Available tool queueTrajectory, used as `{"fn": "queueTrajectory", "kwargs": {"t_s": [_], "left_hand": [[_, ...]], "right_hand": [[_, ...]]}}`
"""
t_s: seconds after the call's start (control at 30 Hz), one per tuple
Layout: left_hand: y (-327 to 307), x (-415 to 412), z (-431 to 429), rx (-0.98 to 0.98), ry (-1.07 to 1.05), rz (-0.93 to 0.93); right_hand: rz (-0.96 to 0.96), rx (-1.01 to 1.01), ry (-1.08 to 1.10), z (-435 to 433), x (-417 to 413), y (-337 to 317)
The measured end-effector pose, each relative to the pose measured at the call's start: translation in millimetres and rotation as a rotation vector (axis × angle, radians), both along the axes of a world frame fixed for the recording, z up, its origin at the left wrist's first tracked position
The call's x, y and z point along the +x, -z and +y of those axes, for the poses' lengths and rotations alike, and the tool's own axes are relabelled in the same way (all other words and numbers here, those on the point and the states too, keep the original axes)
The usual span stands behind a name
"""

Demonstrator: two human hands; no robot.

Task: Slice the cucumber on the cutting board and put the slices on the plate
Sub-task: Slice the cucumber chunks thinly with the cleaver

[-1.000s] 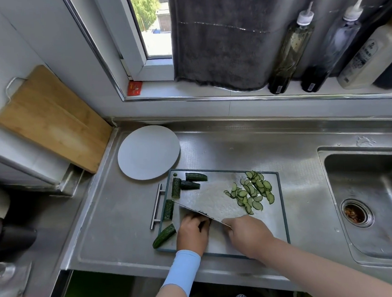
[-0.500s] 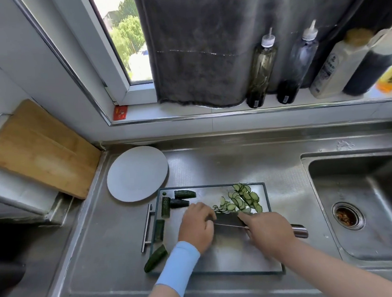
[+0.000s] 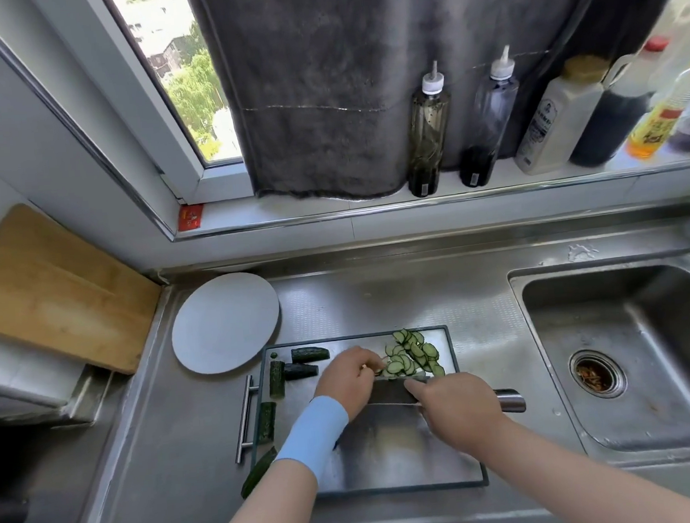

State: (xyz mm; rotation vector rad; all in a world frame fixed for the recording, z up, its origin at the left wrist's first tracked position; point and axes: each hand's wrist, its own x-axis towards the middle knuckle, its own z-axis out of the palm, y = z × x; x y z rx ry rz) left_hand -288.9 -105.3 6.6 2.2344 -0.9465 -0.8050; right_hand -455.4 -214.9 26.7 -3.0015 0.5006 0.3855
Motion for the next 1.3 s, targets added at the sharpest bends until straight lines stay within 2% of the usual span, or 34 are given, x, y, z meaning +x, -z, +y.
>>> {"fn": "queueTrajectory", "kwargs": {"t_s": [0.17, 0.23, 0.37, 0.43, 0.6, 0.7, 0.83, 0.97, 1.03, 1.1, 1.2, 1.3], "left_hand": [[-4, -5, -2, 0.165, 0.301, -0.029], [-6, -5, -4, 0.189, 0.327, -0.031], [-11, -1, 6, 0.038, 0.025, -0.113], [-12, 4, 13, 0.069, -0.052, -0.117], [-10, 5, 14, 0.199, 0.164, -0.044], [-9, 5, 10, 0.249, 0.146, 0.014], [-12, 10, 17, -0.020, -0.109, -0.070], [-9, 19, 38, -0.266, -0.347, -0.306], [-8, 17, 51, -0.341, -0.489, -0.396], [-5, 13, 65, -0.351, -0.593, -0.401], [11, 0, 86, -0.289, -0.570, -0.308], [31, -10, 106, -0.159, -0.373, -0.234]], "right_hand": [[-0.002, -0.030, -0.030, 0, 4, -3], [0.003, -0.031, -0.037, 0, 6, -5], [-0.005, -0.016, -0.030, 1, 9, -11], [-0.004, -0.016, -0.027, 2, 10, -14], [0.005, -0.023, -0.062, 6, 13, -17], [-0.011, -0.013, -0.065, 7, 14, -17], [-0.008, -0.003, -0.041, 5, 14, -18], [-0.021, 0.040, 0.023, 5, 13, -19], [-0.036, 0.129, 0.076, 9, 13, -18], [-0.058, 0.266, 0.161, 13, 13, -11], [-0.043, 0.419, 0.250, 22, 14, 0], [-0.019, 0.468, 0.220, 34, 15, 4]]}}
